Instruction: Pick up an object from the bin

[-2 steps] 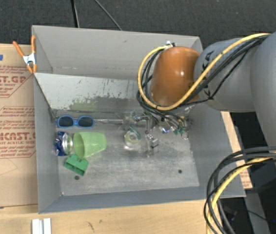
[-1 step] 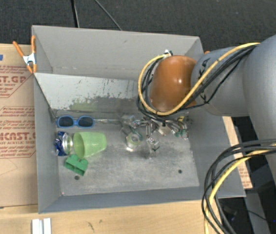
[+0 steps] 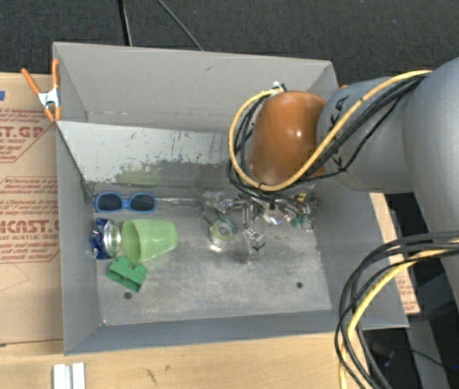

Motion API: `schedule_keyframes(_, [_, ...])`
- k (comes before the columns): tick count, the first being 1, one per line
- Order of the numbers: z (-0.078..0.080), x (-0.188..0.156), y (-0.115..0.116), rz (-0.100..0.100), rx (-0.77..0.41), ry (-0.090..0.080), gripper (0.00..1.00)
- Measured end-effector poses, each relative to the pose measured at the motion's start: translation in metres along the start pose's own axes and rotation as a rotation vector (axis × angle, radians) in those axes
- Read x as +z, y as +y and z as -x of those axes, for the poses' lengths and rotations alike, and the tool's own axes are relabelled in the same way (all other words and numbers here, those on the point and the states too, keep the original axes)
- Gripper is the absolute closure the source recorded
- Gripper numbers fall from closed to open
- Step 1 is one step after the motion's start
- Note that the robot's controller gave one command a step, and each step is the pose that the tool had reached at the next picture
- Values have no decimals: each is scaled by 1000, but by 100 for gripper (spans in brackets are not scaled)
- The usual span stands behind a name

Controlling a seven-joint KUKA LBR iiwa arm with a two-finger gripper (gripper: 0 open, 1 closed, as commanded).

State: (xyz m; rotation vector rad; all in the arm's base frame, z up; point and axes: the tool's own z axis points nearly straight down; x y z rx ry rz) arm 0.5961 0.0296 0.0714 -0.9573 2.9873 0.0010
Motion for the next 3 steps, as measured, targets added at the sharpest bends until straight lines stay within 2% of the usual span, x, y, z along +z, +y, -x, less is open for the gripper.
schedule_keyframes(1, [2,-4,-1,-3,0,-7,100])
schedule_keyframes(2, [4,-26,-1,-1,0,0,100])
schedule_keyframes(3, [7,-123,-1,-5,1,-5,100])
